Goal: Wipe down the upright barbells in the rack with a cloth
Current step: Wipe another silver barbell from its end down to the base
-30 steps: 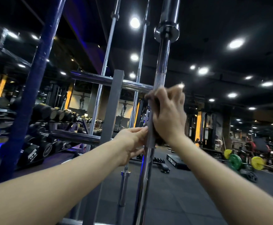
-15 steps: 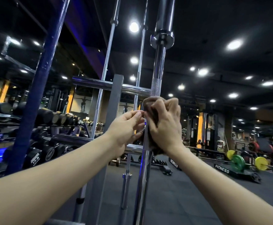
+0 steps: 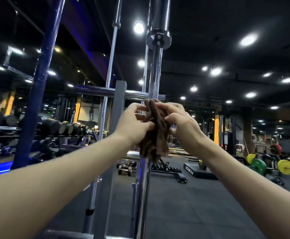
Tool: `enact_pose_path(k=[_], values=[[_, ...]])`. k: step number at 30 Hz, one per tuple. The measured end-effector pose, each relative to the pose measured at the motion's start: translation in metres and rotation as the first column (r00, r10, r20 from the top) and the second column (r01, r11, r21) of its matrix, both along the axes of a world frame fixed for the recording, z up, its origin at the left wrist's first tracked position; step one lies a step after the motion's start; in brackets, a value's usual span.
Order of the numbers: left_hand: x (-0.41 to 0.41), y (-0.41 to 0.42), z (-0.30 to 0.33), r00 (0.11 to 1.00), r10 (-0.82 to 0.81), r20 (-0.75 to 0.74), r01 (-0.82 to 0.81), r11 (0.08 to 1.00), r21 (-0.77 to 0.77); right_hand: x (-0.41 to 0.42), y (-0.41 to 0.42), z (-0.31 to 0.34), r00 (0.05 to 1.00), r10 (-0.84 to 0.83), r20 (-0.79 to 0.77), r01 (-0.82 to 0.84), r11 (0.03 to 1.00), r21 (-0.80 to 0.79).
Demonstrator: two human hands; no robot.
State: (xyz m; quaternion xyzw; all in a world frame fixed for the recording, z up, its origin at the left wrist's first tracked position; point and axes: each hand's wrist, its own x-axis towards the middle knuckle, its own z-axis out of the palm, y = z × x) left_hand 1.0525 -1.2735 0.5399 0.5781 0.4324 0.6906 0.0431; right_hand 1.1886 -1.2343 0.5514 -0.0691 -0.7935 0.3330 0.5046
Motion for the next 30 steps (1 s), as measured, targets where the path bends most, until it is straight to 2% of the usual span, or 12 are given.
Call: enact_pose_path(k=[2,5,7,8,10,12,13,15,18,22,25,30], values=[[-0.010,-0.003,0.016,0.996,-0.063,0.061,0.067,0.995,-0.069,0.005,0.003,0.003,0.993,-0.098,0.067,0.088,0.986,0.140],[-0.013,-0.012,0.033,0.982,-0.073,0.175,0.089,0.992,-0.084,0.000,0.014,0.005,0.886,-0.464,0.015,0.396,0.771,0.498],[-0.005,-0.017,0.034,0.976,0.159,0.150,-0.170,0.983,0.063,-0.006,0.016,0.005,0.831,-0.552,-0.067,0.509,0.708,0.489],[0.006,-0.022,0.029,0.947,0.305,0.100,-0.319,0.931,0.176,-0.008,0.015,0.006,0.803,-0.589,-0.095,0.554,0.678,0.483],[0.033,-0.029,0.012,0.893,0.449,-0.045,-0.409,0.848,0.338,-0.009,0.012,0.010,0.717,-0.685,-0.127,0.645,0.583,0.494],[0.047,-0.020,-0.002,0.880,0.457,-0.126,-0.434,0.884,0.176,-0.008,0.012,0.015,0.670,-0.725,-0.157,0.691,0.532,0.489],[0.047,-0.013,-0.003,0.888,0.445,-0.118,-0.443,0.895,0.044,-0.007,0.014,0.015,0.682,-0.712,-0.167,0.687,0.546,0.479],[0.043,-0.001,-0.001,0.920,0.384,-0.084,-0.390,0.916,-0.088,-0.004,0.018,0.015,0.787,-0.597,-0.153,0.594,0.669,0.447],[0.046,0.012,0.001,0.933,0.355,-0.056,-0.358,0.932,-0.064,0.005,0.023,0.025,0.937,-0.340,-0.085,0.350,0.908,0.229],[0.052,0.029,0.000,0.870,0.476,-0.128,-0.485,0.873,-0.046,0.009,0.032,0.051,0.907,-0.375,-0.190,0.397,0.913,0.091],[0.052,0.040,0.007,0.817,0.536,-0.211,-0.547,0.837,0.010,0.002,0.038,0.066,0.920,-0.368,-0.137,0.378,0.924,0.057],[0.031,0.046,0.014,0.561,0.661,-0.499,-0.662,0.720,0.209,-0.009,0.051,0.082,0.929,-0.318,-0.189,0.323,0.946,-0.004]])
